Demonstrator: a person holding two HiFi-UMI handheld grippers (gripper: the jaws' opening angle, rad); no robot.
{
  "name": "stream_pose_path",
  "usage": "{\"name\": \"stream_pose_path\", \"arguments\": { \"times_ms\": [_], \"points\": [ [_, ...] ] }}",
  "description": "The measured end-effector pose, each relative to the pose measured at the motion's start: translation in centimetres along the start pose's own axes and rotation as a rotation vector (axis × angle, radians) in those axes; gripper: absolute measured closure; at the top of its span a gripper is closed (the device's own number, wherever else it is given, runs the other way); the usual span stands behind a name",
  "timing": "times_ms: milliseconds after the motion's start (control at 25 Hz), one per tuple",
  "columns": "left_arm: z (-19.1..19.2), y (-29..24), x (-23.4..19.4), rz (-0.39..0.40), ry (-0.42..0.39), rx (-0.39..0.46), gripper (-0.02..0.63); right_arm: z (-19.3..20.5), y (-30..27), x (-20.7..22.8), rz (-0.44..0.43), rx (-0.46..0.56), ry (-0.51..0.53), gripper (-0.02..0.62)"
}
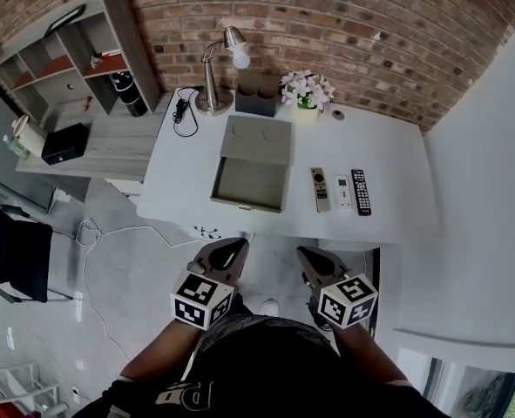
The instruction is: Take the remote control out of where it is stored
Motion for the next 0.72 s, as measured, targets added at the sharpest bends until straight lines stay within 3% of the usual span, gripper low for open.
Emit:
{"name": "stream_pose_path", "arguments": {
  "times_ms": [360, 720],
  "points": [
    [2.3, 4.7, 3.7, -0.097, -0.002, -0.012, 0.6, 1.5, 3.0, -1.9, -0.076, 0.056, 0.005, 0.591],
    [0.5, 4.8, 1.8, -0.055, -0.008, 0.007, 0.6, 1.0, 2.5, -3.3, -0.021, 0.09, -0.005, 0.591]
  ]
}}
Point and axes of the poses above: the fingertips, and each gripper's own axes: y backward along the fingers, x to its right, z out of its underside, the point moved 10 cm from there along y, backward along the fingers, and after that the axes turned 3 degrees about x, right-handed, at the moved point
